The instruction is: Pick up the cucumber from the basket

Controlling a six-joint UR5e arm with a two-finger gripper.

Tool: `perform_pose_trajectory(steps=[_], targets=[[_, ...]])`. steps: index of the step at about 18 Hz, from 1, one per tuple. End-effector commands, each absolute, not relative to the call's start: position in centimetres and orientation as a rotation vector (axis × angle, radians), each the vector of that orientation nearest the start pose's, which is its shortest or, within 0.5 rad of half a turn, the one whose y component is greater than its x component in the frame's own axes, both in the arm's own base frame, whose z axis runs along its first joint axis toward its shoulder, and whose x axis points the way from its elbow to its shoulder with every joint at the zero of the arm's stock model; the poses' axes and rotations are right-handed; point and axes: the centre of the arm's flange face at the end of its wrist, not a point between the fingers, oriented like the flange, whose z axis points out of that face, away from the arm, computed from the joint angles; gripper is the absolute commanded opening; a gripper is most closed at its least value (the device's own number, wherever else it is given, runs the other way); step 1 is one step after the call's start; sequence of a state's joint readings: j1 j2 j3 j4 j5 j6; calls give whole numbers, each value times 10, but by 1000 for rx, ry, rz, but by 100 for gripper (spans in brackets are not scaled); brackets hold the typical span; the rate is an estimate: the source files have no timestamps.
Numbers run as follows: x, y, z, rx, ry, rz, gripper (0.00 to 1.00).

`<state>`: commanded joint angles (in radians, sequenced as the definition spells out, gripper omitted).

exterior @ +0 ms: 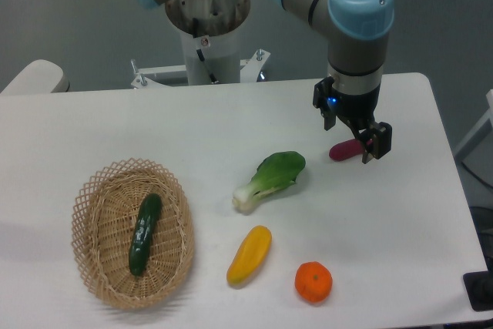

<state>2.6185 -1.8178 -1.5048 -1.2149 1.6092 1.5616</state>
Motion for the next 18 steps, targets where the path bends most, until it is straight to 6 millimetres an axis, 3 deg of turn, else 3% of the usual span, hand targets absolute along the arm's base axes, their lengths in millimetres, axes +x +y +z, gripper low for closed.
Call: perform_pose_trajectory(steps=[6,10,13,16,18], targets=[[-458,416,419,-3025,794,268,100],[-444,418,405,-3038,781,228,100],[-426,414,409,-3076,521,226,100],[-392,445,410,-3082,295,213,100],[-375,455,408,-3092,149,195,100]])
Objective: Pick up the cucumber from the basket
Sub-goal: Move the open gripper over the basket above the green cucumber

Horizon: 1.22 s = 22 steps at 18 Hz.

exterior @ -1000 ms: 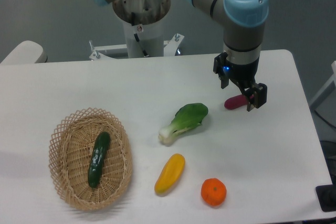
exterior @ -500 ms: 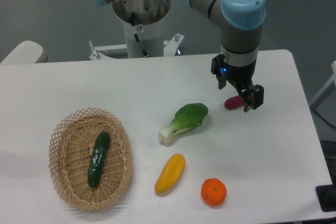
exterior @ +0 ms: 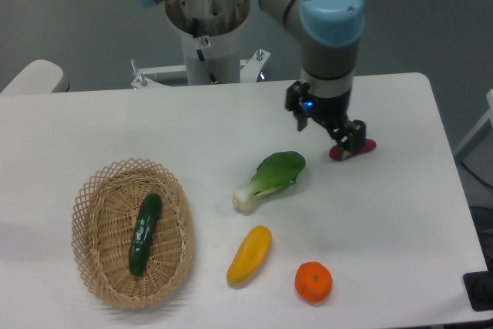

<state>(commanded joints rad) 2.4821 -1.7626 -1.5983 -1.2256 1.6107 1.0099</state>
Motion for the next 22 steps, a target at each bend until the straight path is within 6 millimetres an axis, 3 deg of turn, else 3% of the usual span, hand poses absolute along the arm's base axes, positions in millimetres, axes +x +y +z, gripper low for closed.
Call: perform_pose_trajectory(steps=[3,7,11,14,22], targets=[[-331,477,395,-3098,0,146,100],[-293,505,383,-3028,-278,10,100],[-260,540,364,-2960,-350,-60,100],[-233,571,337,-2955,-296,-59,100],[-212,604,282,-2980,-271,-80,100]])
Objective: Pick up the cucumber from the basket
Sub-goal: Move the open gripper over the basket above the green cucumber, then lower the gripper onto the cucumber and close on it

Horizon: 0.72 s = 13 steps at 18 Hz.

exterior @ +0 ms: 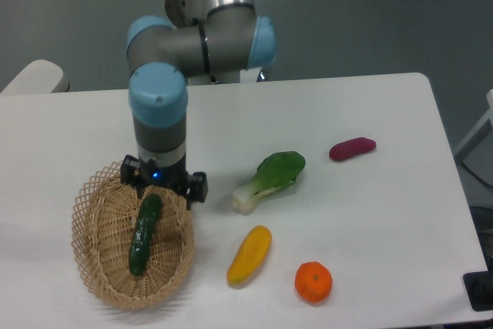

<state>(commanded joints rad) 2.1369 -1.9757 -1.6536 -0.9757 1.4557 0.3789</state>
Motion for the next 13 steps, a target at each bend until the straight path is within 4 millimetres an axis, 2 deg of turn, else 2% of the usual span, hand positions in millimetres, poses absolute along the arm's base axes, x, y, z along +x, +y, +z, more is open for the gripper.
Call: perform_pose_trajectory(steps=[4,13], targets=[[-197,616,252,-3013,-232,-83,100],[-184,627,223,-3036,-201,-96,100]])
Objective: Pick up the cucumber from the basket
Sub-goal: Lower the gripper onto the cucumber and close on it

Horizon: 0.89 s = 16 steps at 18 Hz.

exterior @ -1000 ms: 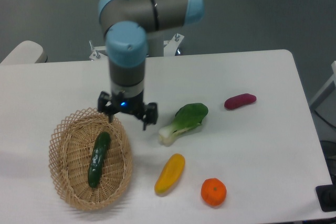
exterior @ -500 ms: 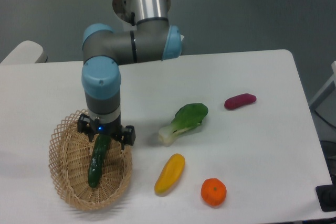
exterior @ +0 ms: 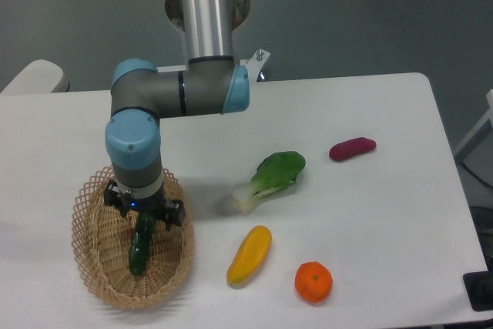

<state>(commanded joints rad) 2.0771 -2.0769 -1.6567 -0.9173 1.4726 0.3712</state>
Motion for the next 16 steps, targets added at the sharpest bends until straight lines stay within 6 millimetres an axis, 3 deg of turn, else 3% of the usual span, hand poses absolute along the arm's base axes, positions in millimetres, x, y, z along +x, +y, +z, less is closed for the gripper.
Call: perform_pose_trajectory(steps=[10,11,14,16], targets=[[-183,629,203,-3061,-200,-115,100],[-183,629,204,-3058,-199,-109,90],[-184,631,206,-3056,-189,-76,43],[-185,631,207,-3059,-176,-58,28]])
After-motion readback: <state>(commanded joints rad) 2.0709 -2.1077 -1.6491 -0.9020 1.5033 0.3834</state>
